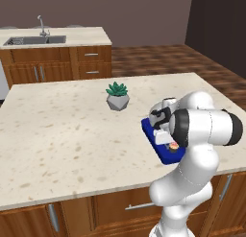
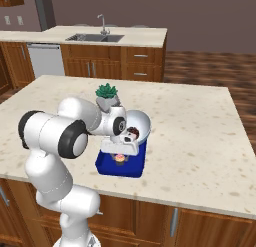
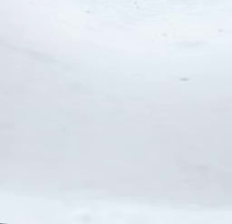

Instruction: Place the bowl with cake and the cupcake onto the tray.

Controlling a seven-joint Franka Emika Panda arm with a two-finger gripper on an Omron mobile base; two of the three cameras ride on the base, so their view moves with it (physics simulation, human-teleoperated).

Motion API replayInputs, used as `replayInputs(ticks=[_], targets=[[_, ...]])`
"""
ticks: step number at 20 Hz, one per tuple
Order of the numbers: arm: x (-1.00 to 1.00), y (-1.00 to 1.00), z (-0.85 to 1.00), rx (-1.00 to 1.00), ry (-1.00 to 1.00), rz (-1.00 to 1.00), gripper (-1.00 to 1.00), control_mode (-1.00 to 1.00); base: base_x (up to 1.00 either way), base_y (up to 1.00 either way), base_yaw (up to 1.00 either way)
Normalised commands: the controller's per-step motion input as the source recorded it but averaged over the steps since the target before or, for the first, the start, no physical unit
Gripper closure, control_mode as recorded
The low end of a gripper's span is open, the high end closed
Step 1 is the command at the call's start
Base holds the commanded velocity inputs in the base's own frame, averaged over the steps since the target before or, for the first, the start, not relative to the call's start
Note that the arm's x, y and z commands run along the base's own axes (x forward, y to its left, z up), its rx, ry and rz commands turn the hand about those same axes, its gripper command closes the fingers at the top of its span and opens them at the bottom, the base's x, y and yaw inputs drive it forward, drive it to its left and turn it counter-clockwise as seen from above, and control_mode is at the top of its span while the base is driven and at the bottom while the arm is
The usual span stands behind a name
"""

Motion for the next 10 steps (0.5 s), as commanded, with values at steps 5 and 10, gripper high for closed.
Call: replayInputs(ticks=[5,10], targets=[[0.0,0.0,0.1,0.0,0.03,0.0,-1.0,-1.0,0.0,0.0,0.0],[0.0,0.0,0.59,0.0,0.08,0.0,-1.0,-1.0,0.0,0.0,0.0]])
